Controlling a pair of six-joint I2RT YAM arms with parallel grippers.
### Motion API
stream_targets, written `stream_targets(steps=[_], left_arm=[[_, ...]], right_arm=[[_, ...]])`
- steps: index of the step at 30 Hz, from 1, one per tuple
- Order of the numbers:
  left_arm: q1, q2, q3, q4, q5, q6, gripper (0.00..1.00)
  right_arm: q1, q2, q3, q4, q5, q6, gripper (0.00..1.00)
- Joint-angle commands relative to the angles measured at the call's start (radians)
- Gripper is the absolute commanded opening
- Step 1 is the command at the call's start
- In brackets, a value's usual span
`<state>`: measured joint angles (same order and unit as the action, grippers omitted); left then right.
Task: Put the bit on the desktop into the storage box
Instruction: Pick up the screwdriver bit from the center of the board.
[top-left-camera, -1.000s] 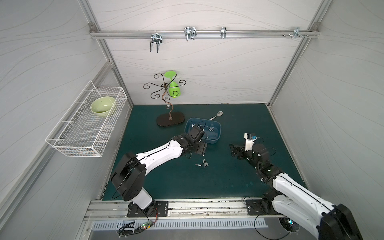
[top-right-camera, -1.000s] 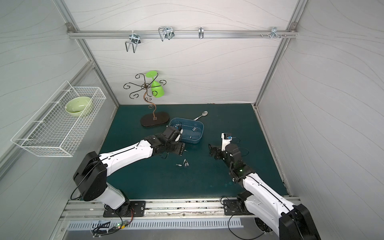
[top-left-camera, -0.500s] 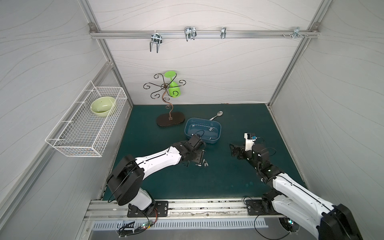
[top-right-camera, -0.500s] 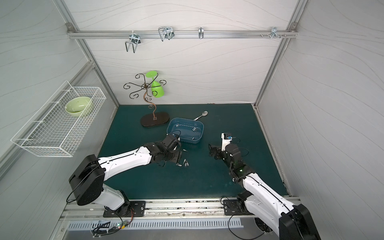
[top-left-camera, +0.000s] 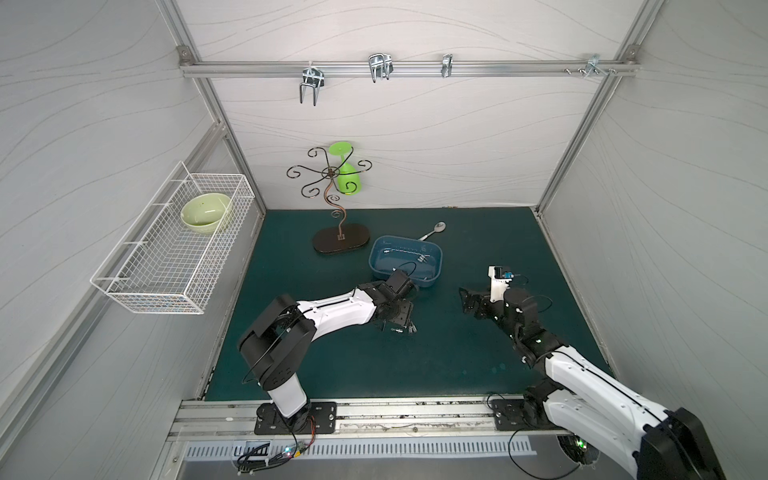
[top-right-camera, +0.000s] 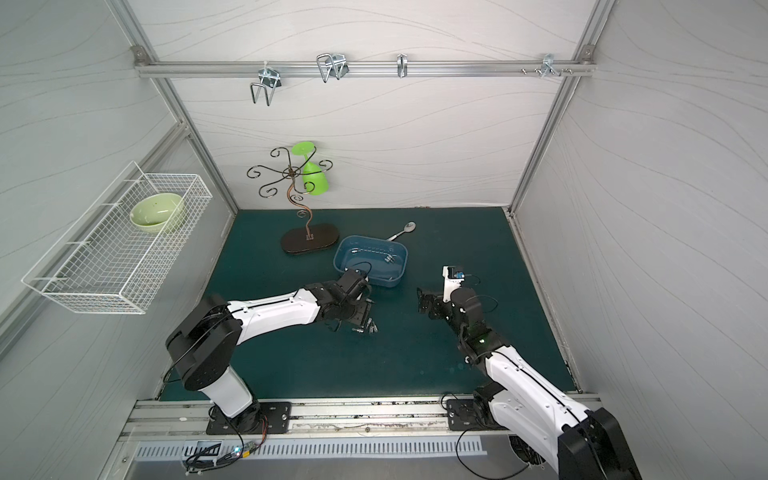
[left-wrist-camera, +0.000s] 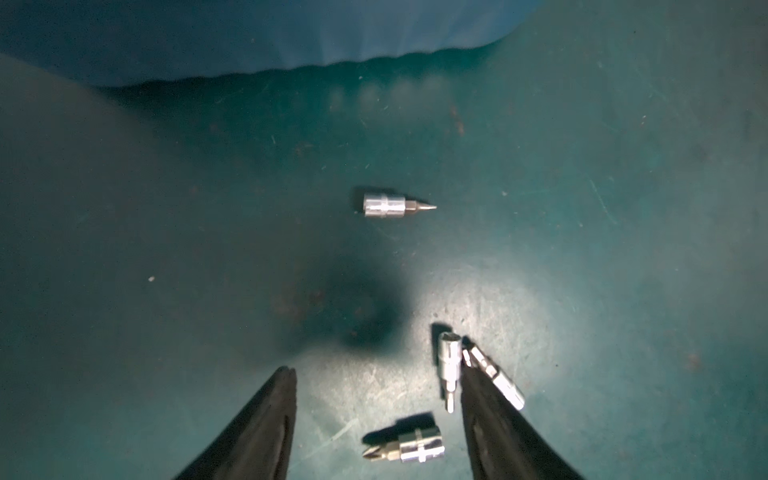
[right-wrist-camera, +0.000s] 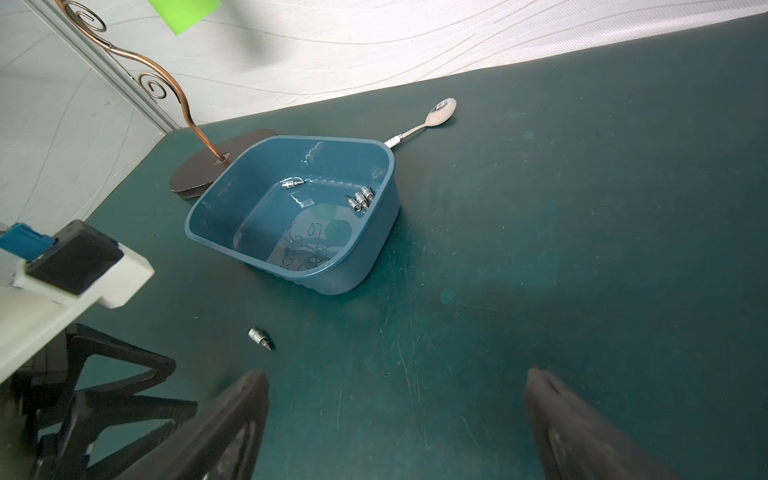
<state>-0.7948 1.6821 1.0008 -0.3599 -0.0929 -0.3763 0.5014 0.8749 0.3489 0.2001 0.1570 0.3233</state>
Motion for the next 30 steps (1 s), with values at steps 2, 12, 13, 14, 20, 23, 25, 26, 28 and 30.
stream_targets(steps=[2,12,13,14,20,23,25,26,28,30], left_arm=[[-0.01,0.018,0.036,0.027,0.018,0.006,0.62],[-0.031,0.038,0.05,0.021,0.024,-0.01,0.54],[-0.033,0.041,0.051,0.022,0.024,-0.012,0.53],[-0.037,0.045,0.053,0.024,0.024,-0.013,0.52],[-0.048,0.061,0.06,0.025,0.025,-0.018,0.5],[-0.052,0.067,0.062,0.026,0.025,-0.02,0.48],[-0.053,0.072,0.065,0.027,0.022,-0.02,0.47],[-0.054,0.075,0.065,0.023,0.018,-0.022,0.46],[-0.056,0.079,0.065,0.022,0.014,-0.022,0.45],[-0.057,0.083,0.065,0.024,0.015,-0.024,0.44]], right_arm=[[-0.006,0.006,0.021,-0.005,0.005,-0.001,0.99],[-0.006,0.009,0.021,-0.002,0.006,-0.001,0.99],[-0.006,0.009,0.021,-0.003,0.006,0.0,0.99],[-0.006,0.009,0.021,-0.003,0.006,0.0,0.99],[-0.006,0.009,0.02,-0.002,0.006,-0.001,0.99],[-0.006,0.01,0.021,-0.002,0.006,0.0,0.99],[-0.006,0.011,0.022,-0.004,0.006,0.0,0.99],[-0.006,0.01,0.02,-0.002,0.006,0.0,0.99],[-0.006,0.01,0.021,-0.003,0.006,0.0,0.99],[-0.006,0.009,0.02,-0.002,0.006,-0.001,0.99]])
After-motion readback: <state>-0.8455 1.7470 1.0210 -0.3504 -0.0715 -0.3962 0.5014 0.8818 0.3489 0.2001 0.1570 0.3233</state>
